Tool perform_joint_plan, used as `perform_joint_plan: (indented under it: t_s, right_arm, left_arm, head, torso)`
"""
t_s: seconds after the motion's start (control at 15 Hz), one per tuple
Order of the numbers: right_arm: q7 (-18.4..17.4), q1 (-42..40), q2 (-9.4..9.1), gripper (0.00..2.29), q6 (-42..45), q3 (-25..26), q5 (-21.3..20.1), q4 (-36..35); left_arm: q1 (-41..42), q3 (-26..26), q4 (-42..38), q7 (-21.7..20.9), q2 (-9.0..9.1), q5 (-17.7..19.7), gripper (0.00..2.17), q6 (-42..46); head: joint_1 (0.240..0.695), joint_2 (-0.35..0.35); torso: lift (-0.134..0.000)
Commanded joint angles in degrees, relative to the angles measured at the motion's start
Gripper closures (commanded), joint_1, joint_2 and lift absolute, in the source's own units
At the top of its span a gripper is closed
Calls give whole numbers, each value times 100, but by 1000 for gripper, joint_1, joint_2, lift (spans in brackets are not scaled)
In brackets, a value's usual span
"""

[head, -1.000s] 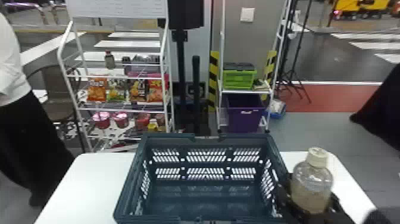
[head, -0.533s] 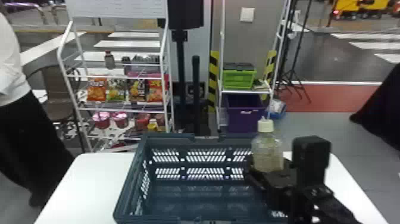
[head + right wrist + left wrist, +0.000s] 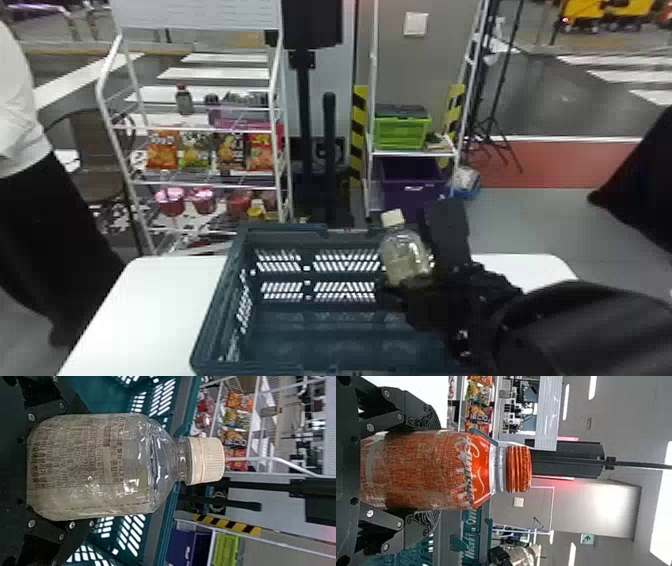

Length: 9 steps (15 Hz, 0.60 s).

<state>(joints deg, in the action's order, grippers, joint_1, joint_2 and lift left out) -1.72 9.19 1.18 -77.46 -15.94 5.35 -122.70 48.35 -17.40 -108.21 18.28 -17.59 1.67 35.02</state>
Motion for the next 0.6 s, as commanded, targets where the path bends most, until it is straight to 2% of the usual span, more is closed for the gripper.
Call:
perform_joint_plan:
  t_s: [0.0, 0.27, 0.53]
  right_arm:
    - [-48, 460, -118, 1953, -529, -94, 71, 396]
    - [-48, 1251, -123, 1949, -1262, -190, 238, 1196]
    - [-92, 1709, -123, 1946, -1262, -349, 229, 1776]
  left_arm:
    - [-18, 0, 28, 0, -7, 44, 2142, 0]
    - [-62, 9, 45, 0, -7, 79, 2142, 0]
    - [-62, 18, 89, 0, -16, 132, 2142, 0]
  head:
    - [499, 0]
    - [499, 0]
    - [499, 0]
  torso:
    - [0]
    - [0]
    - [0]
